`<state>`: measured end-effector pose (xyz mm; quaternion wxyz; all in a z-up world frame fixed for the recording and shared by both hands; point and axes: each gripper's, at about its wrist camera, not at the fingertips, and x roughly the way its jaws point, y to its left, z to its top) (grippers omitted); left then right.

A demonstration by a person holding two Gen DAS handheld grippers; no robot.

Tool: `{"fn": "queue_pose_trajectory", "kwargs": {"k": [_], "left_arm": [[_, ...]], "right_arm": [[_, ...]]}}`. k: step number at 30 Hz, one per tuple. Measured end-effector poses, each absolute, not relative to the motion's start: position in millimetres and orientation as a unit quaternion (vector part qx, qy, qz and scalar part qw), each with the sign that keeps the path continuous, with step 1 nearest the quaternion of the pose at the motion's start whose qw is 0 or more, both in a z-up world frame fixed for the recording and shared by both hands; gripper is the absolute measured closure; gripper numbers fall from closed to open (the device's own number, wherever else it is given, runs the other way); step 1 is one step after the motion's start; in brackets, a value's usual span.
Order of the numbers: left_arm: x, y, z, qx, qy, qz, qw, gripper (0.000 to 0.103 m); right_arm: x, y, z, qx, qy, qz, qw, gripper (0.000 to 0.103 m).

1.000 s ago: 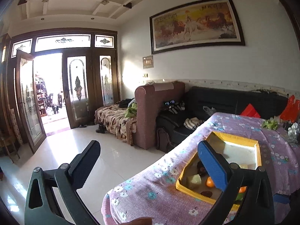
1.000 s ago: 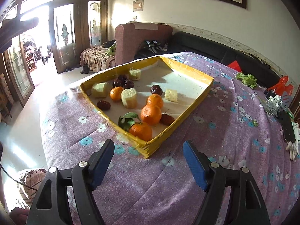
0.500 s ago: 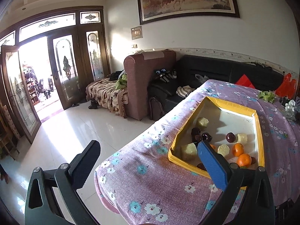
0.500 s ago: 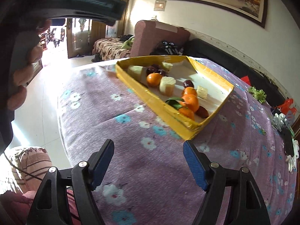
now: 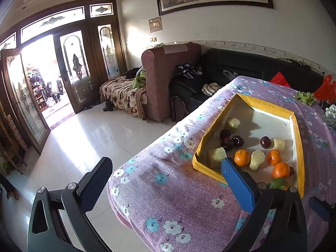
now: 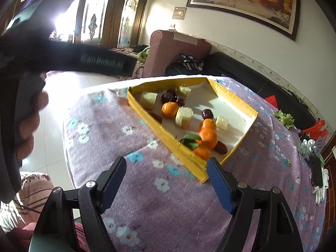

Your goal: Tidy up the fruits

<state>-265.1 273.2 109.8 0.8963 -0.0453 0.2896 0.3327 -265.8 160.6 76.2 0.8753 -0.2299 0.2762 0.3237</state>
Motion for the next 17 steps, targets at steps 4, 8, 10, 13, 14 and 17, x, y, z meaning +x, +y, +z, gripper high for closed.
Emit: {"fn": "queue_pose_trajectory", "kwargs": {"k": [4, 8, 10, 13, 14, 17], "left_arm": [[-262, 272, 107, -0.045, 0.304, 0.326, 0.894, 0.000], [-263, 273, 105, -0.048, 0.311, 0.322, 0.893, 0.000], [-263, 273, 104, -0.049, 0.312, 0.323, 0.892, 0.000], [-265, 273, 104, -0.052, 0.310, 0.321, 0.893, 0.000], [-265, 273, 105, -0.051, 0.310, 0.323, 0.893, 0.000], [-264, 271, 107, -0.045, 0.312, 0.323, 0.892, 0.000]], "right_arm": [[-260, 167, 81, -0.229, 0.271, 0.311, 0.882, 0.019], [-254, 169, 80, -0.212, 0.290, 0.315, 0.879, 0.018], [-252, 170, 79, -0.208, 0.297, 0.315, 0.877, 0.018], [-250, 170, 79, -0.208, 0.298, 0.311, 0.878, 0.018], [-250, 170, 79, -0.206, 0.299, 0.311, 0.878, 0.018], [-248, 169, 80, -0.199, 0.304, 0.313, 0.878, 0.018]]}}
